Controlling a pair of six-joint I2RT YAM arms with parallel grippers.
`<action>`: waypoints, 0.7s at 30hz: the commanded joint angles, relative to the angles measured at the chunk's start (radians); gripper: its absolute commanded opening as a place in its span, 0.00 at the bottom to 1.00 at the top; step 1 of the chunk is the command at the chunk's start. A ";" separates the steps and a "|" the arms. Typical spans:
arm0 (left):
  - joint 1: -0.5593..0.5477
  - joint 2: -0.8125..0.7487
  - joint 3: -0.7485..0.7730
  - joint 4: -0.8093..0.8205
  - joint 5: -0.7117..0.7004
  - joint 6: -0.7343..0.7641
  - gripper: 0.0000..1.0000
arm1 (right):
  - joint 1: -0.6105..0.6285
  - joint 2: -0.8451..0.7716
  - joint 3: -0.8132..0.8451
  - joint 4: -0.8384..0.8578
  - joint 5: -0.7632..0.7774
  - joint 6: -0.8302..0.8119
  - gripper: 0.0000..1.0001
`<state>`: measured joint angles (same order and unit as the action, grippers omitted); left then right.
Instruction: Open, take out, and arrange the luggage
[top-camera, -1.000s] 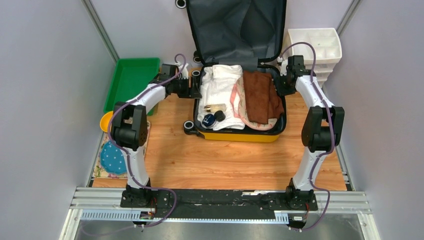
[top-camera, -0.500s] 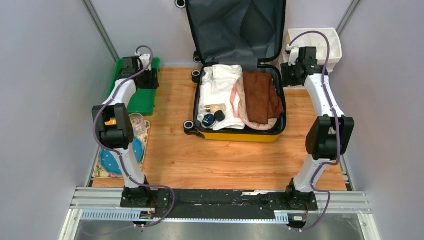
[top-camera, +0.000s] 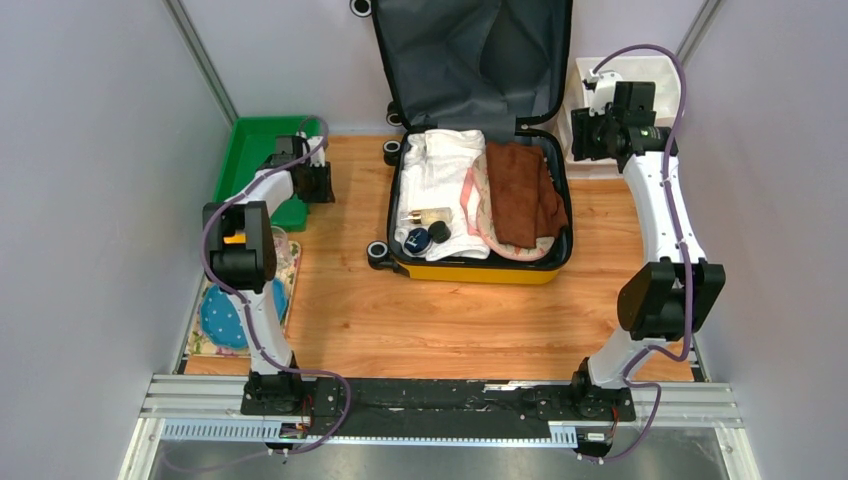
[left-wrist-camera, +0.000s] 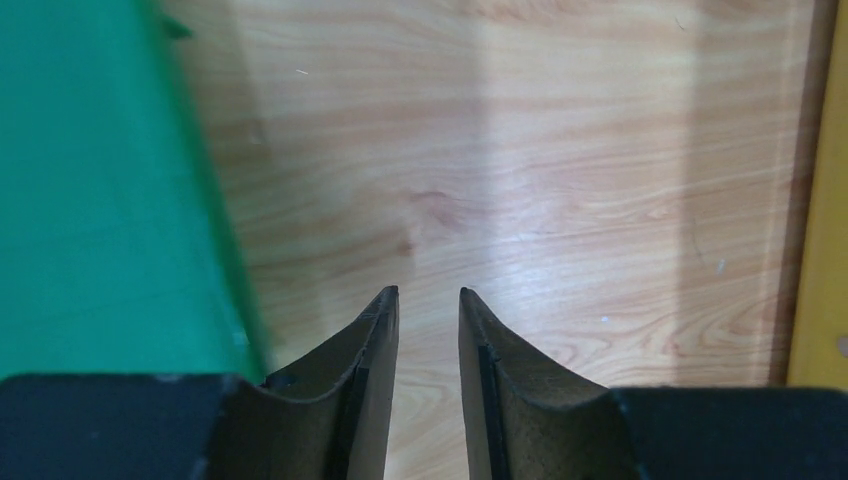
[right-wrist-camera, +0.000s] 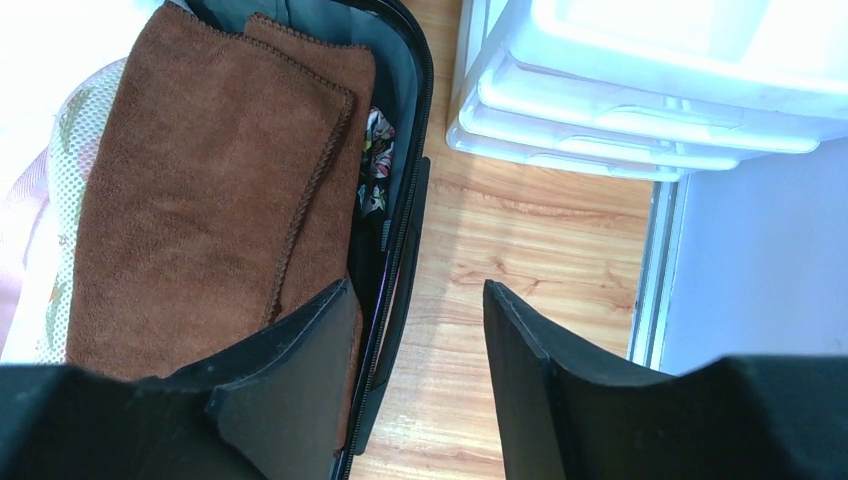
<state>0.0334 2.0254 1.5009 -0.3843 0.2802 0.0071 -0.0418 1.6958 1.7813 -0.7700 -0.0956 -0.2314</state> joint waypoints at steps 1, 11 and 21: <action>-0.066 -0.028 -0.037 0.045 -0.006 -0.085 0.36 | 0.003 -0.047 0.018 -0.017 -0.012 0.017 0.55; -0.015 -0.073 0.107 -0.039 -0.219 -0.041 0.63 | 0.003 -0.079 -0.017 -0.026 -0.029 0.009 0.56; 0.026 -0.031 0.078 -0.091 -0.231 0.039 0.65 | 0.003 -0.070 -0.051 -0.019 -0.029 0.011 0.56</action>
<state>0.0799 2.0064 1.5871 -0.4393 0.0517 0.0093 -0.0418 1.6588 1.7599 -0.8040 -0.1223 -0.2253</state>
